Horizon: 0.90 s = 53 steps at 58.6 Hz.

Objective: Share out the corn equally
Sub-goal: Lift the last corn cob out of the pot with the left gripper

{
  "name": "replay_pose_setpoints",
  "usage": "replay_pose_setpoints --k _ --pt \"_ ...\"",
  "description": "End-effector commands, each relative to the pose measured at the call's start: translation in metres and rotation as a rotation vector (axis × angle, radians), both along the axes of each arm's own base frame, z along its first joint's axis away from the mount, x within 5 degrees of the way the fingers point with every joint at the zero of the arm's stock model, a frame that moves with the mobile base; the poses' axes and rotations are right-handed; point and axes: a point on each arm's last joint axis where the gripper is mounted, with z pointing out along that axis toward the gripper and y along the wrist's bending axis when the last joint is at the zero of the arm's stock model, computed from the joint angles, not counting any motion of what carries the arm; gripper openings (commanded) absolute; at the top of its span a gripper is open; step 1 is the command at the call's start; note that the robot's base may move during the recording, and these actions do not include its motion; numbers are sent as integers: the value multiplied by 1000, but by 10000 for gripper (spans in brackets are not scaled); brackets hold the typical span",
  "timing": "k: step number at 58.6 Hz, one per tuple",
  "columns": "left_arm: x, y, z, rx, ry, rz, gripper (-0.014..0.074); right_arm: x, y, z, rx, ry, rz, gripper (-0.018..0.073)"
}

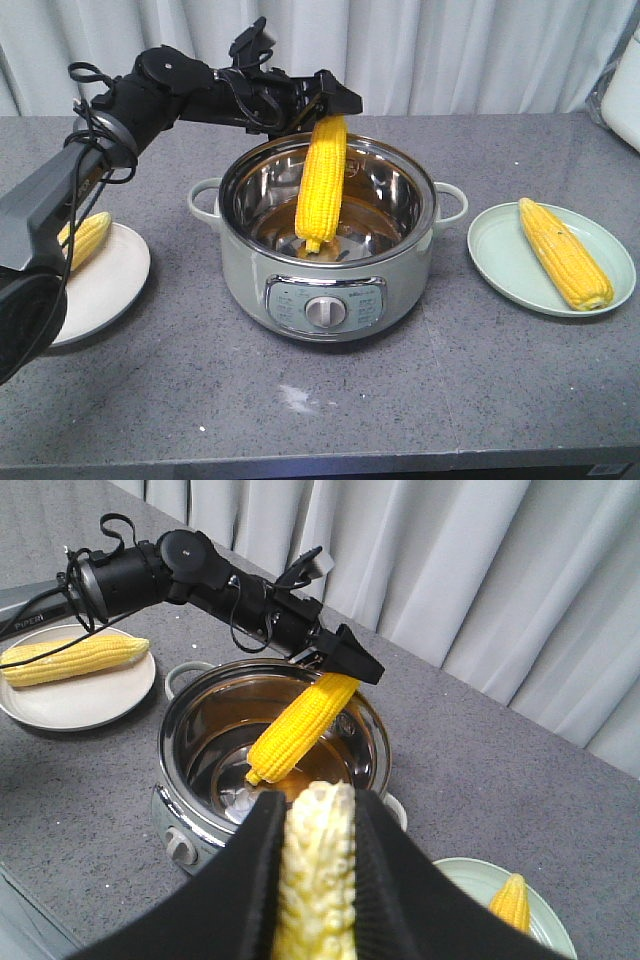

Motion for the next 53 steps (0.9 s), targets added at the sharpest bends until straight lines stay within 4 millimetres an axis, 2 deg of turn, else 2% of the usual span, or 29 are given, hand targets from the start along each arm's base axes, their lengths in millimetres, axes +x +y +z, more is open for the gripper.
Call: replay_pose_setpoints --k 1,12,25,30,36,42,53 --pt "-14 -1 54 -90 -102 19 538 -6 -1 6 11 -30 8 -6" --pt "-13 -1 55 -94 -107 27 367 -6 -1 6 11 -30 8 -6" --pt "-16 2 63 -106 -117 28 77 -6 -1 6 11 -30 8 -6" --pt "-19 3 70 -113 -129 24 -6 -6 -1 6 11 -30 8 -6" --pt "-23 4 80 -118 -144 19 -8 -6 -1 6 11 -30 8 -6" --pt "-31 5 98 -125 -182 4 -8 -6 -1 6 11 -30 8 -6" --pt "-56 12 146 -144 -287 -45 -8 -6 -1 6 9 -31 6 -5"
